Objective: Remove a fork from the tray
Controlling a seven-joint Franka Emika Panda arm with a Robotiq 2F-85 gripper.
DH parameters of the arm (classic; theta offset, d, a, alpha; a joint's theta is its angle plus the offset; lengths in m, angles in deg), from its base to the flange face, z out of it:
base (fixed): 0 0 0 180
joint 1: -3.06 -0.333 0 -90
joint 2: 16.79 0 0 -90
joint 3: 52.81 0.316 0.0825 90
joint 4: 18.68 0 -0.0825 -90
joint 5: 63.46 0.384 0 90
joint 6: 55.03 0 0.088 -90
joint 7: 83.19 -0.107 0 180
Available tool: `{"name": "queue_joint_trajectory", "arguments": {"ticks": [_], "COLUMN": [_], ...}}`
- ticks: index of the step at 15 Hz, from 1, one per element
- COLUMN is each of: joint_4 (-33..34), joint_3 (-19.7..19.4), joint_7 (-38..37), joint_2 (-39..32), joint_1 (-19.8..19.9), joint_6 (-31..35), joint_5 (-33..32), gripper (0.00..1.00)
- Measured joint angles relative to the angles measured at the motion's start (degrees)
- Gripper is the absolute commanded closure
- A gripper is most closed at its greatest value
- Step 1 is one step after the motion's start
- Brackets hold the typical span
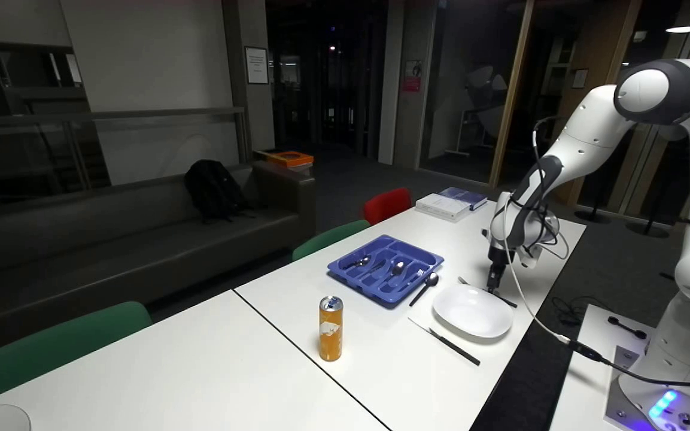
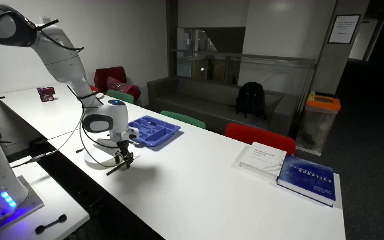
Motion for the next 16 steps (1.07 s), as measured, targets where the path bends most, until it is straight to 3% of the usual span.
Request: {"name": "queue_joint_trajectory", "arguments": {"ticks": [2,4,5,13,16], "joint_4": [-0.06,-0.38,-0.76,-12.66,-14.67], "joint_3": [-0.58,-1.48,-2.00,-6.86,-7.10], "joint_7": [-0.84,-1.81,-2.33,-3.40,2.44], "joint_2": [0.32,1.13,1.70,14.93,21.65], "joint_1": [0.00,0.02,0.09,3.24,4.53], "joint_6": [0.00,0.00,0.04,3.11,3.81], "joint_5": [-0.09,-0.14,-0.14,2.16,11.61], "gripper": [0.15,0.08,0.00,0.00,0.00]}}
